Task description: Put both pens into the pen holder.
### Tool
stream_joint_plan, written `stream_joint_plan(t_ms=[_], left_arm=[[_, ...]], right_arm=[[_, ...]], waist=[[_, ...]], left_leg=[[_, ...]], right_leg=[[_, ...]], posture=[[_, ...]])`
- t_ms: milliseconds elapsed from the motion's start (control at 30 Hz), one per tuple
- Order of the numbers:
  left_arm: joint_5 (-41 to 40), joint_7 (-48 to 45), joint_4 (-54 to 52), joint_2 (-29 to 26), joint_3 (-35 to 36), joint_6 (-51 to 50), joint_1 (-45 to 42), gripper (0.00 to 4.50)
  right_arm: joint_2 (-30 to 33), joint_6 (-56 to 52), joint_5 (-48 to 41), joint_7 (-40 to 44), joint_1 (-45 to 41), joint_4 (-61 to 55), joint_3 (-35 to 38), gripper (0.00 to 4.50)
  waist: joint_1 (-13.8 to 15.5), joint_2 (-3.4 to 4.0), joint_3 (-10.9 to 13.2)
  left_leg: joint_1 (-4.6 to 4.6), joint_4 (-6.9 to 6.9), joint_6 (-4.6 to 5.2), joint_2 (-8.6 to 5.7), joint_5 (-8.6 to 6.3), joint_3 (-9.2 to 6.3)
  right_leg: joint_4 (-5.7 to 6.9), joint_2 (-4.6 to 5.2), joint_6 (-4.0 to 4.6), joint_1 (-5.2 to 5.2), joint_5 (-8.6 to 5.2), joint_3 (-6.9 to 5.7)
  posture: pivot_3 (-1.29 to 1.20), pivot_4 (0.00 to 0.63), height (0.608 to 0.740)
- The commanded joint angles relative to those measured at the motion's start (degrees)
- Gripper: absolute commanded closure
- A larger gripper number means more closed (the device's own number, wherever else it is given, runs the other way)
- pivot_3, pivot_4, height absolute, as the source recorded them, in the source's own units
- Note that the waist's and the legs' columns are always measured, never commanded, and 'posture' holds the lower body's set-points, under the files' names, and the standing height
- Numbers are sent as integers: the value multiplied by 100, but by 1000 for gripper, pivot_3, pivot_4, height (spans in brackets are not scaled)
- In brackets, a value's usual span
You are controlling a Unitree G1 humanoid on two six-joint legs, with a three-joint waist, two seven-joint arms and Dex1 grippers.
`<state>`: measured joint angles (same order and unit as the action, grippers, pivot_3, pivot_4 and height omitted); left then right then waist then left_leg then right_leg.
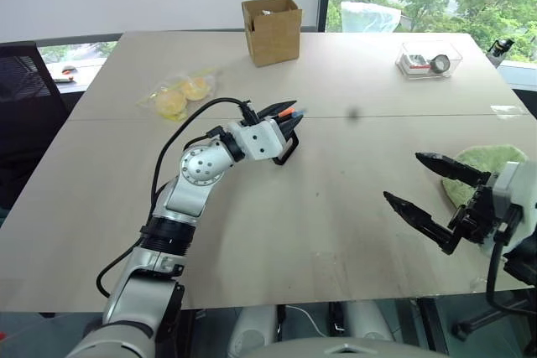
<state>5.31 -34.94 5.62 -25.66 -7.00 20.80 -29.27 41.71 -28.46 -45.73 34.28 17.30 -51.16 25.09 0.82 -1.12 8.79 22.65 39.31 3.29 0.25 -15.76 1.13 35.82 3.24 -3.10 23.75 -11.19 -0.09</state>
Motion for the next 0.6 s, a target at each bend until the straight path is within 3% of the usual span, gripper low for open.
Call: stream_joint_plan(t_ms=[33,167,300,600], left_arm=[[-1821,-524,-1572,-45,314,-1550,298,2028],[-3831,-510,-2923,-561,801,-4093,1185,2028],[-4661,-310,-3555,-1116,1349,-5341,2073,2028],[-4911,-116,-4170,-1370,2156,-5779,3615,2028]], right_arm=[[49,66,325,-74,36,38,23,0],[17,36,544,-31,199,228,-24,0],[-21,202,849,163,504,513,71,0],[-170,677,1154,876,1422,1055,627,0]], waist=[[-8,0,0],[-25,5,-2],[-7,7,1],[2,7,1]], left_leg=[[0,0,-1,2,0,1],[-5,-4,-2,4,0,-2],[-15,-10,-3,11,0,-1],[-15,-11,-4,9,-1,8]], right_leg=[[0,3,0,1,0,-1],[1,10,20,1,-13,-7],[4,-5,10,-1,-22,-8],[-4,2,2,-2,-30,0]], posture=[[0,150,740],[0,150,740],[0,150,740],[0,150,740]])
